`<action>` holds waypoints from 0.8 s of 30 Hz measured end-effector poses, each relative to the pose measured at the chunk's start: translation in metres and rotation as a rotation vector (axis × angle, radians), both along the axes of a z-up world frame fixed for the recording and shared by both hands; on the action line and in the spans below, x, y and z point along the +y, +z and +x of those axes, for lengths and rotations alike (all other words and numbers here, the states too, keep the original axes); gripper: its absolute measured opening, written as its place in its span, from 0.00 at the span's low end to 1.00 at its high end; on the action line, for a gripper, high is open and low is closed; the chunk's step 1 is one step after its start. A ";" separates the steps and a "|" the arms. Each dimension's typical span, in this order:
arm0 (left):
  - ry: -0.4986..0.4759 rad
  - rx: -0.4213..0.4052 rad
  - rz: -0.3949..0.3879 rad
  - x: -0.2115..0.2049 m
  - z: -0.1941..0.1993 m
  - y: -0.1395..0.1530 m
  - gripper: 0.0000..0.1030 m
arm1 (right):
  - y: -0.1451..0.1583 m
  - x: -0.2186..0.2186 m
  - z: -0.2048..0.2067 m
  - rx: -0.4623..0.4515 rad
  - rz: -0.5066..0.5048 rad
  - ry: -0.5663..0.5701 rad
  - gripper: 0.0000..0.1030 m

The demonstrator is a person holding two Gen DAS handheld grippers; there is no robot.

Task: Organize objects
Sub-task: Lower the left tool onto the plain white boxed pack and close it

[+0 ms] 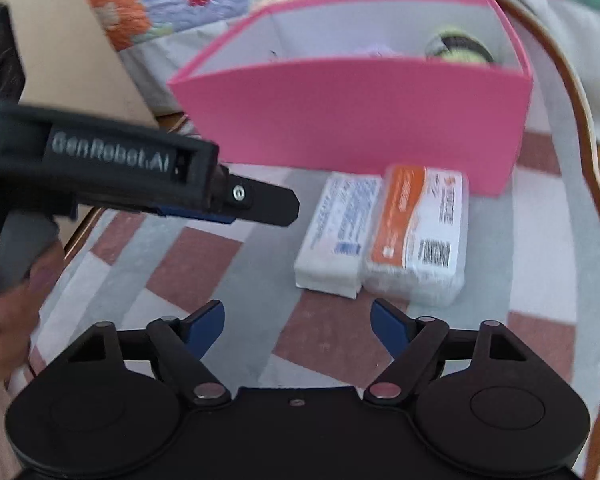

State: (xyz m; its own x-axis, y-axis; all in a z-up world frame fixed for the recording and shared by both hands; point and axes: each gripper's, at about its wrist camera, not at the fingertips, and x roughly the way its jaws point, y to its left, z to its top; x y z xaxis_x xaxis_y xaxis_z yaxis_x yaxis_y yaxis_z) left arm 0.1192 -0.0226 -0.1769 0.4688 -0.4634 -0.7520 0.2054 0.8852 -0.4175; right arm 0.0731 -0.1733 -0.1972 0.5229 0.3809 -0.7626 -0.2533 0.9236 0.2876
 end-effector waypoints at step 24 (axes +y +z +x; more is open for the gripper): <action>0.067 0.212 -0.122 0.040 -0.019 -0.024 0.31 | -0.003 0.042 -0.015 -0.043 -0.030 0.140 0.72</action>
